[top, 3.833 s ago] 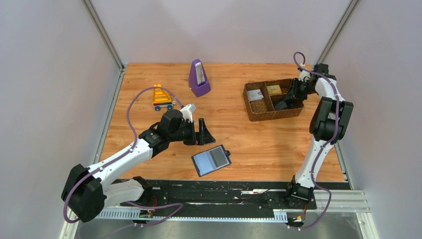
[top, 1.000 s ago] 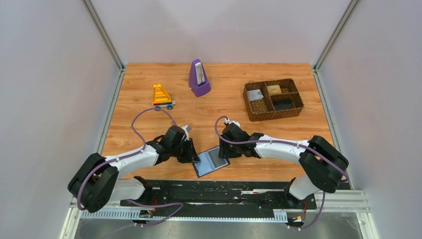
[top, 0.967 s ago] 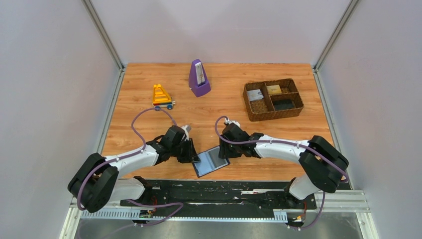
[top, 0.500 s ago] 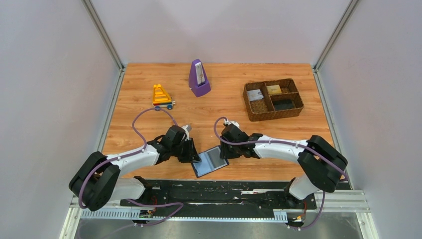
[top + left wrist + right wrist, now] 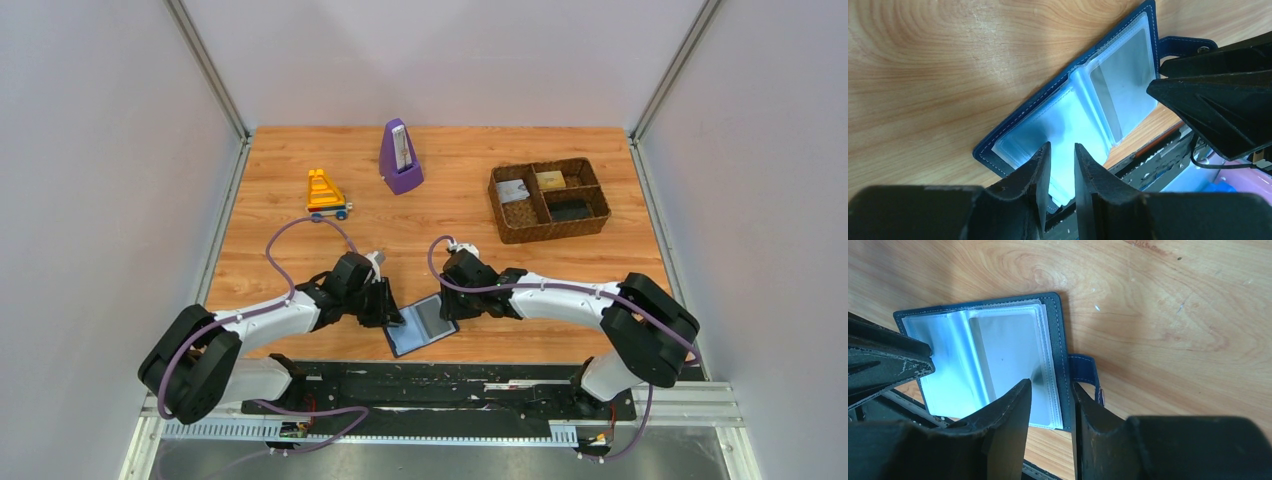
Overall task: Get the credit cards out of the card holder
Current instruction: Remove the credit card from the card holder.
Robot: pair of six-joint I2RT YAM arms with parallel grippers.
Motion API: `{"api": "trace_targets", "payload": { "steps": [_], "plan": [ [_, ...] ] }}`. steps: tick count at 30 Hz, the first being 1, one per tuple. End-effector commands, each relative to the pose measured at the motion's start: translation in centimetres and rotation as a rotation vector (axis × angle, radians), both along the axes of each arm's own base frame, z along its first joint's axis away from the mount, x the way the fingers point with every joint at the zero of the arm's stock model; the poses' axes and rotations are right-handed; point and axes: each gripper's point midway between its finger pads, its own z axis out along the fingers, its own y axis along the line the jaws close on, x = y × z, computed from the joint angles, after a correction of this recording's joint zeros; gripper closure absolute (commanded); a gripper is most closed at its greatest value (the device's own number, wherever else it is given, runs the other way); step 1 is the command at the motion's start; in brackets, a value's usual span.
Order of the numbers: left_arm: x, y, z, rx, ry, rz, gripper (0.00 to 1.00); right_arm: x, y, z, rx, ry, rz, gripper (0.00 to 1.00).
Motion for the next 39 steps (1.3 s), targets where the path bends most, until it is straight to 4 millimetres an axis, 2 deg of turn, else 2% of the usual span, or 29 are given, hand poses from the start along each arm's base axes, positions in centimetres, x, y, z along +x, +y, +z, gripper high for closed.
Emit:
{"api": "trace_targets", "payload": {
  "steps": [1, 3, 6, 11, 16, 25, 31, 39],
  "plan": [
    [-0.2, 0.1, 0.6, 0.009, 0.01, -0.007, 0.67, 1.1, 1.9, 2.5, 0.06, -0.062, 0.013, 0.66],
    [0.0, 0.2, 1.5, 0.012, -0.007, -0.004, 0.65, 1.1, 2.0, 2.5, 0.059, -0.062, 0.014, 0.66],
    [0.1, 0.9, 2.8, 0.032, -0.031, 0.018, 0.57, 1.1, 2.2, 2.9, 0.068, -0.066, 0.017, 0.65],
    [0.0, 1.8, 3.6, 0.055, -0.055, 0.047, 0.54, 1.1, 2.3, 3.4, 0.065, -0.075, 0.017, 0.63],
    [-0.5, 2.1, 2.4, 0.06, -0.03, 0.052, 0.54, 1.1, 2.5, 2.9, 0.052, -0.068, 0.026, 0.64],
    [-0.5, 1.6, 0.6, 0.053, -0.004, 0.041, 0.63, 0.7, 3.0, 1.6, 0.05, -0.038, 0.053, 0.64],
    [-0.8, 1.6, -0.6, 0.072, 0.033, 0.035, 0.66, 0.6, 2.8, 0.5, 0.029, -0.021, 0.057, 0.65],
    [-0.8, 1.4, -0.8, 0.058, 0.03, 0.035, 0.67, 0.0, 3.3, 0.8, 0.057, -0.008, 0.091, 0.77]
  ]
}}
